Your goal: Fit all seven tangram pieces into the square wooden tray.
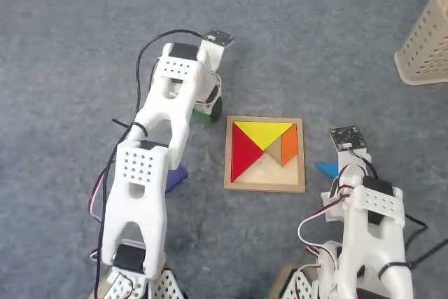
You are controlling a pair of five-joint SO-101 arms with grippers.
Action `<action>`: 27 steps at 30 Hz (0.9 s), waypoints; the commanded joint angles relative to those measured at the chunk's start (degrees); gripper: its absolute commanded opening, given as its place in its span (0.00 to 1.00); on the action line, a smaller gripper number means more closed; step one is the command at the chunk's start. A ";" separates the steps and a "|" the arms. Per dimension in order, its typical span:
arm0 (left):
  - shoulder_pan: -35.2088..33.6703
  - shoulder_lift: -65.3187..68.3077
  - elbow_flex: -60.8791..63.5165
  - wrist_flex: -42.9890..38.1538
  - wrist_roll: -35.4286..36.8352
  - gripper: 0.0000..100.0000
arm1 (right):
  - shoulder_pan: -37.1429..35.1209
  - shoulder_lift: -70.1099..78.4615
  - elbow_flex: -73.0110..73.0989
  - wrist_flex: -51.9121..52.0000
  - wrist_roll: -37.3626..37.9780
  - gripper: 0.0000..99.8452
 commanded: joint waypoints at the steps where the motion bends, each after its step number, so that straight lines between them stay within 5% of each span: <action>1: -0.53 2.11 -0.31 5.45 -2.64 0.13 | 1.01 -1.19 0.53 -1.71 0.79 0.06; 12: -3.25 -14.68 13.23 7.91 -5.36 0.12 | 1.01 -1.19 0.62 -2.15 0.88 0.06; 20: -3.25 -32.26 36.26 -5.80 -5.10 0.15 | 1.01 -1.19 0.62 -2.15 0.88 0.06; 27: -2.99 -38.59 39.25 -15.03 -3.08 0.23 | 1.01 -1.19 0.62 -2.07 0.88 0.06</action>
